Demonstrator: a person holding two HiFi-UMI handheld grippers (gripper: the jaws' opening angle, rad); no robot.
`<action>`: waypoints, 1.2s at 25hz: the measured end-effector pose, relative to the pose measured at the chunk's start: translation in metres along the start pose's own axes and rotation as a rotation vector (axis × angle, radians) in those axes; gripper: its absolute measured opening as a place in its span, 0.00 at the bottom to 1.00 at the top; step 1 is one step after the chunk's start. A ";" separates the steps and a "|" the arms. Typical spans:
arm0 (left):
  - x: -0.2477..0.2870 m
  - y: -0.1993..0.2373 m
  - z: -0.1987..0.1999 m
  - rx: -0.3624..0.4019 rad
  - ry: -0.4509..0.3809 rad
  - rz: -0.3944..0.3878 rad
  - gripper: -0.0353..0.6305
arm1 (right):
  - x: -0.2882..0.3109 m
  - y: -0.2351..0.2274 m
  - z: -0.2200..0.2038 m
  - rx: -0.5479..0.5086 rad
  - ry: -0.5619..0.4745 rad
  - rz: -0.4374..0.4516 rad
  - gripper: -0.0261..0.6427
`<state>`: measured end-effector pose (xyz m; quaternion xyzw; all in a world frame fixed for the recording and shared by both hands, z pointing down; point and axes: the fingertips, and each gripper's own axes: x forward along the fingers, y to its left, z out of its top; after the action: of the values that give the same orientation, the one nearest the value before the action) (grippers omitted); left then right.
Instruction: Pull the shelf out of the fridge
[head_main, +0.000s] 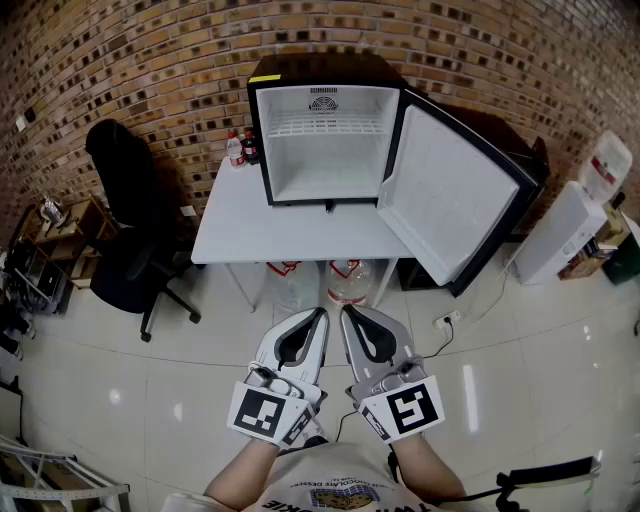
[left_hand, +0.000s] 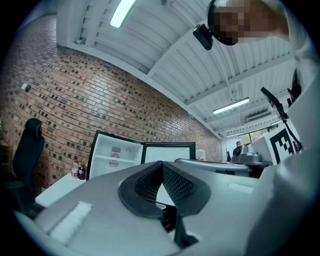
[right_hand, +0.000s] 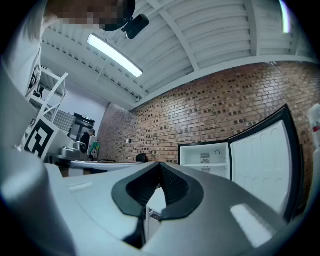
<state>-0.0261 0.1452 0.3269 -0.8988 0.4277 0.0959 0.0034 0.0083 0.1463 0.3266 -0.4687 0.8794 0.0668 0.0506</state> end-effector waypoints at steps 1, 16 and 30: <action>0.001 0.006 0.001 -0.001 -0.002 -0.002 0.06 | 0.006 0.001 0.001 -0.003 -0.002 -0.002 0.05; 0.013 0.062 0.013 -0.040 -0.022 -0.063 0.06 | 0.064 0.010 0.007 -0.040 0.001 -0.052 0.05; 0.035 0.097 0.013 -0.065 -0.044 -0.047 0.06 | 0.103 -0.001 0.003 -0.022 -0.037 -0.037 0.05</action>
<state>-0.0813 0.0585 0.3151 -0.9059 0.4031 0.1293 -0.0144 -0.0487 0.0618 0.3083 -0.4840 0.8688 0.0839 0.0628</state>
